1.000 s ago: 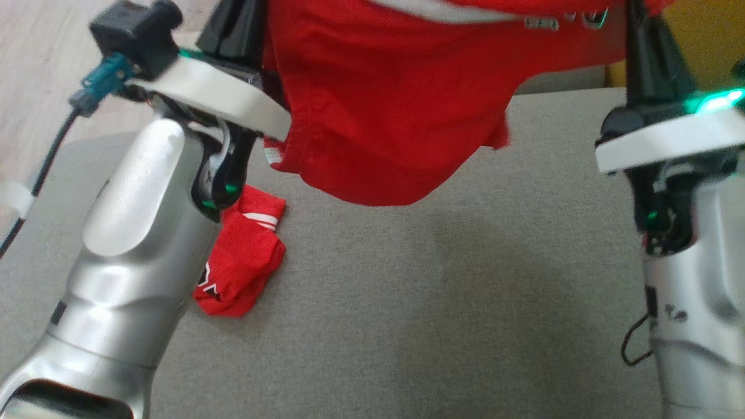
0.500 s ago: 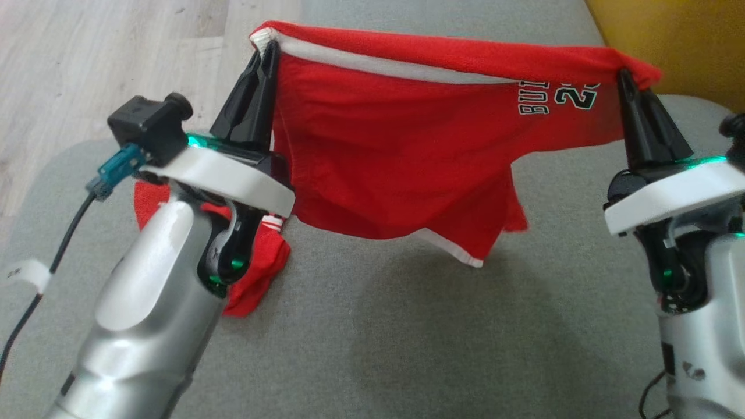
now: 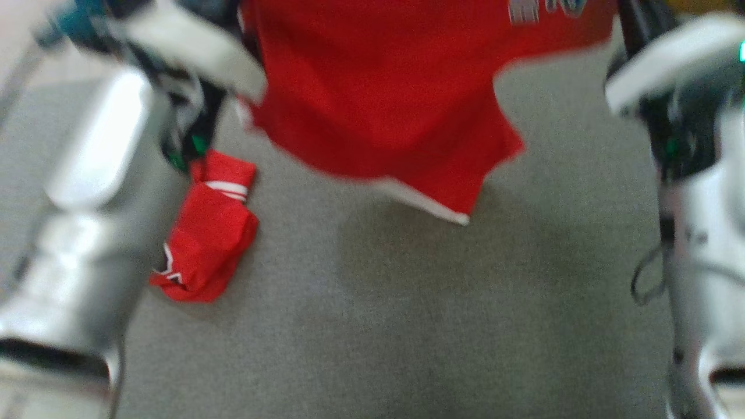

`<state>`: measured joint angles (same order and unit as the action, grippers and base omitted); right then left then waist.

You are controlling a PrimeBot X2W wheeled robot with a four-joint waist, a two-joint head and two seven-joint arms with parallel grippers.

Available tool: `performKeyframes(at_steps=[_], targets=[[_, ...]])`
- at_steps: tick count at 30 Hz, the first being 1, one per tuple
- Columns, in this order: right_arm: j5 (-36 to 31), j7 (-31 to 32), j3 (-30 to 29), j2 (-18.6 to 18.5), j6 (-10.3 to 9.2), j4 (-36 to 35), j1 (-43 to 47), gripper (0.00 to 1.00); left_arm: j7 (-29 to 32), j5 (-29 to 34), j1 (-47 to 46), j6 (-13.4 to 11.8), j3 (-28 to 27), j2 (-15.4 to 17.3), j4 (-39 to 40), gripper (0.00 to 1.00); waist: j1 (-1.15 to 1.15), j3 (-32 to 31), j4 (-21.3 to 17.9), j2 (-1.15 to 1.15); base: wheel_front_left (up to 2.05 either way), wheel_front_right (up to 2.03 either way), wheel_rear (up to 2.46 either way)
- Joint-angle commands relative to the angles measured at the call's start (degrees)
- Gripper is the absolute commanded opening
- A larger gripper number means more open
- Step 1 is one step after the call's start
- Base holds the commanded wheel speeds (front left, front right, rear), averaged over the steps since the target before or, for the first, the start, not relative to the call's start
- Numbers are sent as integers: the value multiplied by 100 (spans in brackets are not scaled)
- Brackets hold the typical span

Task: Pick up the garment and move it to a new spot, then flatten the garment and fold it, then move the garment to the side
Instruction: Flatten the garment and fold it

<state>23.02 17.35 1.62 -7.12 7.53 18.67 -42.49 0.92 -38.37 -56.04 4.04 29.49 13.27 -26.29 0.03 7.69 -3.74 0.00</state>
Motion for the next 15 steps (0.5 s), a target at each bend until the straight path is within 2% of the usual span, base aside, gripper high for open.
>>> performKeyframes(at_steps=[1,5,9,13,15], targets=[[-49,-119,150,-2,-4,-90,-442,0,-51,59,-458,32,-254,239,35,0,-3,668,-237,0,0,0,0],[-293,-997,93,40,-4,707,-1764,0,-377,182,-1575,140,-402,280,-602,0,-3,1277,-352,0,0,0,0],[-671,-2061,-78,53,-4,1542,-2725,0,-958,226,-2378,249,-446,170,-1052,0,-3,1575,-391,0,0,0,0],[-795,-2612,-179,99,-4,2322,-3098,0,-1233,-30,-2602,332,-269,-64,-1368,0,-3,1695,-387,0,0,0,0],[-762,-2686,-98,120,-4,2671,-3053,0,-1301,-198,-2474,340,47,-96,-1309,0,-3,1713,-392,0,0,0,0]])
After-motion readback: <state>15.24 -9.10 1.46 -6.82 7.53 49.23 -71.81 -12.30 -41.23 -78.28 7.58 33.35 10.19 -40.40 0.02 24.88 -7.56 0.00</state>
